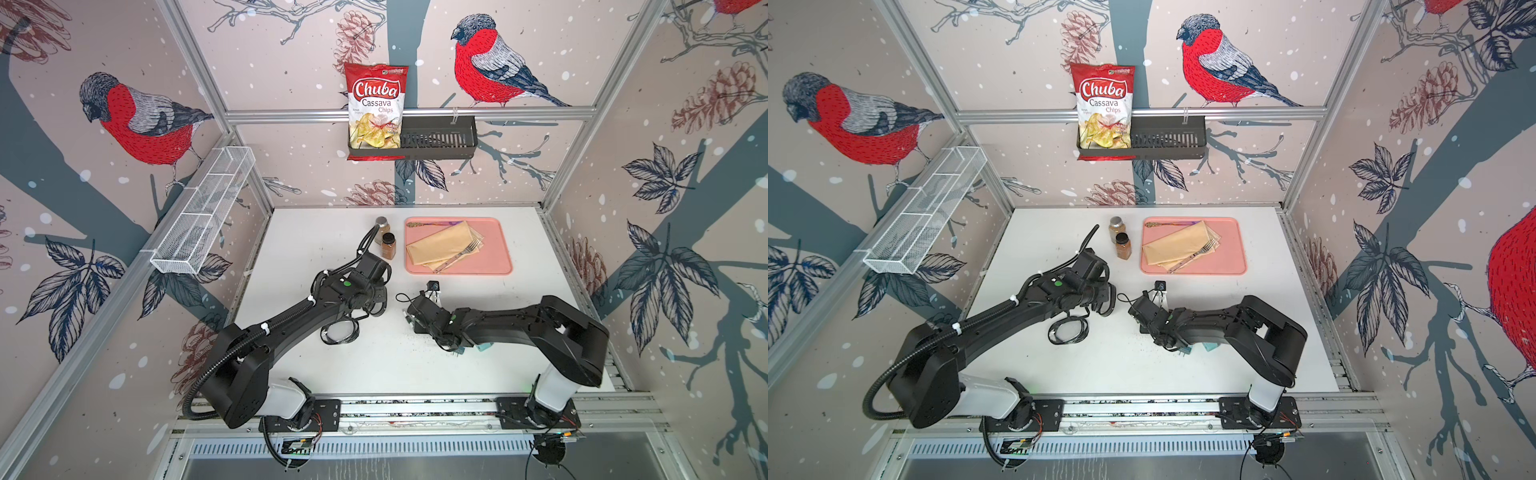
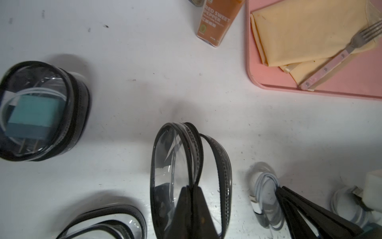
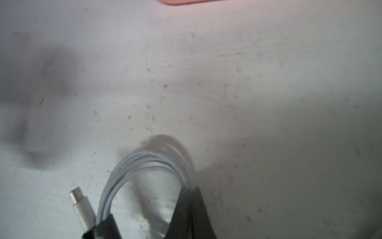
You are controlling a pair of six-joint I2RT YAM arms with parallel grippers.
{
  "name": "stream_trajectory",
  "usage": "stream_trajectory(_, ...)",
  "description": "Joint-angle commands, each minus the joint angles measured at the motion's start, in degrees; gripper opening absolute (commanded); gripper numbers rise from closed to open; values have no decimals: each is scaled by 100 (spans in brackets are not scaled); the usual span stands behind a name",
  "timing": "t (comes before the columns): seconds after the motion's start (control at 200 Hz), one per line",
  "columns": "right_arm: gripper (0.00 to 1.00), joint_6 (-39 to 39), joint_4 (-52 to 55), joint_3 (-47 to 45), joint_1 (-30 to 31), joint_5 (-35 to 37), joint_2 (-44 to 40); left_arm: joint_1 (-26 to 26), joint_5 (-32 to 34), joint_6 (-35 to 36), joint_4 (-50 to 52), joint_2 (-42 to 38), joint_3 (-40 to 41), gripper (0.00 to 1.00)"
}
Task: Pack away charging kits
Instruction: Pick up the charging cable from the center of the board, then place the charging cable in the storage bag.
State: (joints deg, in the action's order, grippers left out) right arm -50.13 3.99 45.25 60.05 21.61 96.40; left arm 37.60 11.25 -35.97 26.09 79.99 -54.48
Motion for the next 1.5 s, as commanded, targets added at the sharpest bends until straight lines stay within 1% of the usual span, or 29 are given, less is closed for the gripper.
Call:
stream_trajectory(0.0,0,-187,600,-195,-12,-210,-399,65,-368,174,-629,-99,140,0)
stream_trajectory(0.17,0,-234,454,-324,-2,-321,-1123,240,-579,182,-1139,-149,387,0)
stream_trajectory(0.295,0,-167,431,-182,10,-416,-1281,351,-644,157,-1396,-143,498,0)
stream_trajectory(0.47,0,-37,526,90,6,-429,-1113,405,-646,79,-1440,-62,501,0)
stream_trajectory(0.64,0,90,660,262,-118,-437,-958,445,-620,21,-1457,-62,495,0)
stream_trajectory(0.911,0,289,494,540,-121,-725,-922,546,-649,-40,-1569,110,447,0)
stream_trajectory(1.096,0,344,303,697,-200,-943,-667,590,-694,-78,-1613,193,404,0)
stream_trajectory(1.311,0,443,-67,713,-467,-1387,-214,615,-987,1,-1803,88,467,0)
stream_trajectory(1.496,0,469,-79,759,-572,-1426,68,625,-1383,114,-2152,-9,649,0)
